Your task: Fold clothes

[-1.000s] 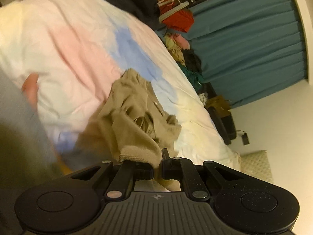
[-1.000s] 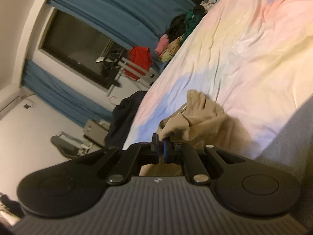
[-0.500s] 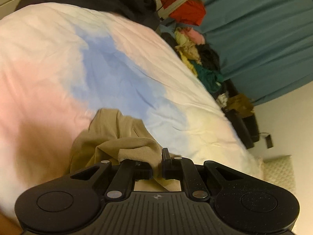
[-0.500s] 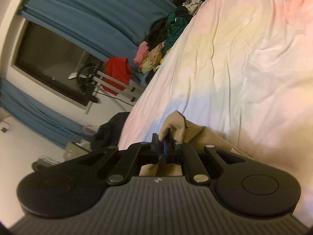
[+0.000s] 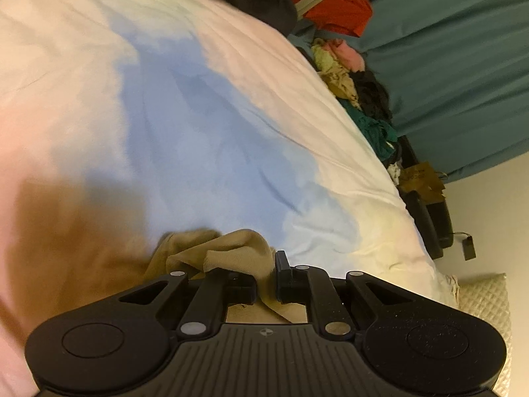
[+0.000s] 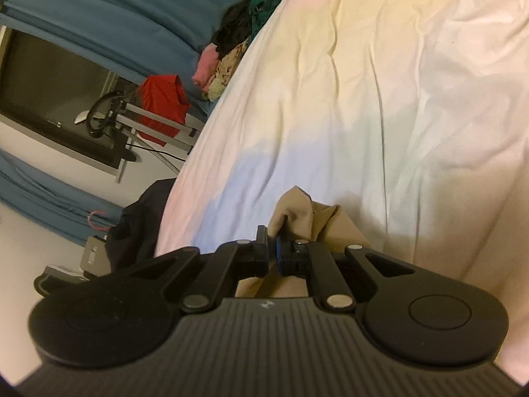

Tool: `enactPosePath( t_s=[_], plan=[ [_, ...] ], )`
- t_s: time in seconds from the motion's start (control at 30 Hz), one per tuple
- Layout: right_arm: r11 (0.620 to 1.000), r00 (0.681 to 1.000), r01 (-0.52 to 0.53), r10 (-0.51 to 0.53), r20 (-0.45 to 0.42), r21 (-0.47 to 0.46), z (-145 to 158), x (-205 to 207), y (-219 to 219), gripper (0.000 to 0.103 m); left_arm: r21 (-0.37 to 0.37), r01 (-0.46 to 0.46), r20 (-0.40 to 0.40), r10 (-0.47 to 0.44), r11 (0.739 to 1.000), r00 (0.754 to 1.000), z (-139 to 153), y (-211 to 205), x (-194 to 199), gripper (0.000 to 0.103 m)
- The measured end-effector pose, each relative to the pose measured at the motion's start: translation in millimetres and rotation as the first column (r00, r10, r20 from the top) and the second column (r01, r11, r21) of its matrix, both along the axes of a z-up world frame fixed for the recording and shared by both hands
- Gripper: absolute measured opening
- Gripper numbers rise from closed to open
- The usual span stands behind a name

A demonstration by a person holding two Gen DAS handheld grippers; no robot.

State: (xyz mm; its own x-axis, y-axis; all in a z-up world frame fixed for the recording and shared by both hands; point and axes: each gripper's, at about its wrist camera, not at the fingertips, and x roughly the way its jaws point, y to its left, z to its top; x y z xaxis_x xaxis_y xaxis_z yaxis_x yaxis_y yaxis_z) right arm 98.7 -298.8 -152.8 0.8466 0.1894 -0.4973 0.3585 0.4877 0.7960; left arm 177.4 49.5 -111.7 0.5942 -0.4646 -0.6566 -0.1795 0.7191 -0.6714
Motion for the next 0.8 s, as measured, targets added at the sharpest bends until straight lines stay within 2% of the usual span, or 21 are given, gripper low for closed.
enactPosePath(
  t_s=[0.13, 0.17, 0.23, 0.3, 0.37, 0.4, 0.43, 0.47, 0.5, 0.53, 0.6, 0.67, 0.73, 0.8],
  plan=[
    [1.0, 1.0, 0.001, -0.001, -0.005, 0.005, -9.1, 6.2, -4.0, 0.008, -0.006, 0.032, 0.034, -0.032, 0.999, 0.999, -0.7, -2.1, 5.9, 0.015],
    [1.0, 1.0, 0.005, -0.005, -0.005, 0.019, -11.8, 5.3, -5.1, 0.008, -0.008, 0.046, 0.041, -0.045, 0.999, 0.998, 0.1, -2.3, 6.2, 0.019],
    [1.0, 1.0, 0.0, 0.0, 0.002, 0.021, -12.3, 2.6, -4.7, 0.009, -0.008, 0.08, 0.054, -0.08, 0.997, 0.995, 3.1, -2.8, 5.5, 0.034],
    [0.998, 0.999, -0.04, 0.041, 0.014, -0.046, -3.0, 1.6, 1.1, 0.01, 0.002, 0.113, 0.075, -0.113, 0.994, 0.991, 7.7, -3.9, 3.6, 0.061],
    [0.993, 0.995, -0.076, 0.081, 0.051, -0.085, 8.8, -2.1, 7.4, 0.011, 0.049, 0.135, 0.123, -0.14, 0.99, 0.983, 18.2, -6.3, -2.6, 0.073],
    [0.99, 0.992, -0.093, 0.1, 0.071, -0.104, 14.7, -4.2, 10.5, 0.018, 0.089, 0.138, 0.154, -0.151, 0.986, 0.977, 25.7, -8.0, -7.2, 0.08],
    [0.986, 0.989, -0.109, 0.12, 0.089, -0.122, 20.6, -6.2, 13.6, 0.028, 0.132, 0.141, 0.187, -0.164, 0.981, 0.969, 33.4, -10.0, -12.4, 0.081],
    [0.983, 0.982, -0.122, 0.139, 0.125, -0.138, 26.4, -9.9, 16.3, 0.056, 0.171, 0.146, 0.22, -0.183, 0.974, 0.958, 40.5, -12.8, -19.1, 0.082],
    [0.981, 0.974, -0.124, 0.149, 0.171, -0.149, 32.4, -15.7, 18.5, 0.079, 0.207, 0.154, 0.251, -0.205, 0.966, 0.946, 47.2, -15.9, -26.6, 0.084],
    [0.981, 0.965, -0.118, 0.151, 0.216, -0.156, 37.8, -21.7, 20.1, 0.084, 0.243, 0.16, 0.28, -0.228, 0.957, 0.933, 54.0, -19.0, -34.1, 0.085],
    [0.978, 0.942, -0.121, 0.167, 0.29, -0.172, 47.7, -31.7, 22.2, 0.085, 0.296, 0.181, 0.316, -0.275, 0.938, 0.908, 59.9, -25.9, -46.5, 0.088],
    [0.966, 0.926, -0.144, 0.208, 0.316, -0.214, 54.0, -35.8, 24.2, 0.083, 0.336, 0.204, 0.319, -0.315, 0.92, 0.894, 58.4, -32.7, -55.6, 0.088],
    [0.942, 0.926, -0.173, 0.256, 0.279, -0.288, 56.8, -31.3, 29.1, 0.07, 0.376, 0.226, 0.311, -0.352, 0.899, 0.883, 54.2, -39.9, -62.0, 0.088],
    [0.902, 0.939, -0.208, 0.292, 0.18, -0.378, 52.4, -18.8, 37.9, 0.041, 0.43, 0.231, 0.279, -0.371, 0.873, 0.886, 41.9, -47.4, -59.0, 0.088]
  ],
)
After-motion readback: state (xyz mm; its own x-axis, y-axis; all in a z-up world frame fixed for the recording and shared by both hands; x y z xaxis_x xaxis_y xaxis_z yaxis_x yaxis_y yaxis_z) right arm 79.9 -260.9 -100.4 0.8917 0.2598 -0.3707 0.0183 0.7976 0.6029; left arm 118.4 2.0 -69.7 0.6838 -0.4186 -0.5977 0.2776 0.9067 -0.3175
